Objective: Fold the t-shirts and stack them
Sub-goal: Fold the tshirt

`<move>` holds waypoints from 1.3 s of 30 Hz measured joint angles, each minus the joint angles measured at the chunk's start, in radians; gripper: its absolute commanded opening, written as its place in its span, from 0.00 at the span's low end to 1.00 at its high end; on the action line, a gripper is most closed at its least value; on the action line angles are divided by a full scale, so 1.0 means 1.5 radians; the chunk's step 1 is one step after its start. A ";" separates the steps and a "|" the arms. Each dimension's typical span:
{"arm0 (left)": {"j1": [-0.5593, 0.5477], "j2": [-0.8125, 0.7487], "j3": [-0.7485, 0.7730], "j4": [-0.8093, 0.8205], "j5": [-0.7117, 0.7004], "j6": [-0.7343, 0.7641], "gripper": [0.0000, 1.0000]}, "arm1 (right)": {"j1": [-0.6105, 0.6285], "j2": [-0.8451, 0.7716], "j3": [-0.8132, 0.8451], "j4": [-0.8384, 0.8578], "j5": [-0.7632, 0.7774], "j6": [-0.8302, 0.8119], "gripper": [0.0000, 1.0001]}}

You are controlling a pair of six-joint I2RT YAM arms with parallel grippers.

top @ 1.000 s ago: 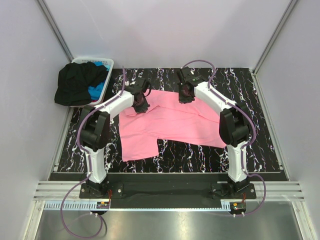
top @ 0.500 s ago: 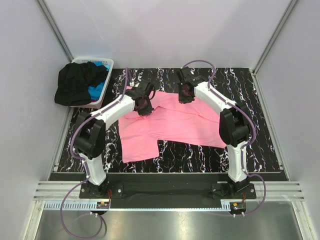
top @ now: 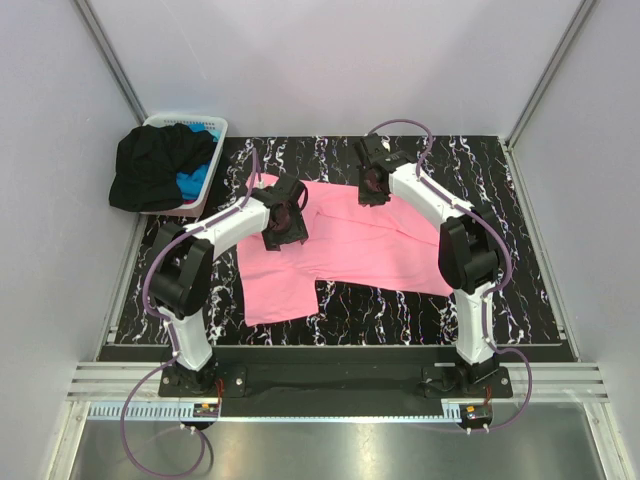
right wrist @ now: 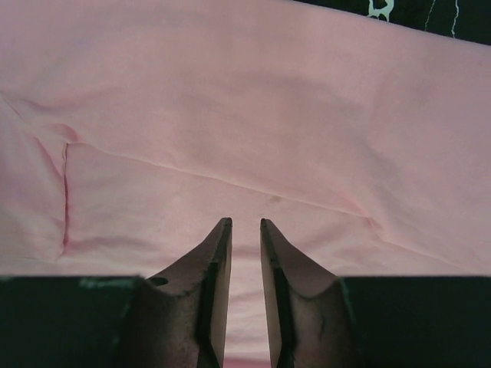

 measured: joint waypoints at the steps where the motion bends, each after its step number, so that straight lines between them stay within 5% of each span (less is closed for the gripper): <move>1: 0.000 0.000 0.000 -0.001 -0.003 0.000 0.65 | -0.002 0.000 0.000 0.000 0.003 0.003 0.30; 14: 0.076 0.021 0.136 -0.001 0.046 0.012 0.65 | -0.174 0.001 -0.010 -0.050 -0.013 0.102 0.30; 27: 0.156 0.238 0.260 -0.014 0.184 0.037 0.61 | -0.158 0.011 -0.014 -0.115 -0.029 0.168 0.29; 39: 0.158 0.242 0.271 -0.044 0.192 0.036 0.61 | -0.163 0.088 0.013 -0.191 -0.055 0.194 0.26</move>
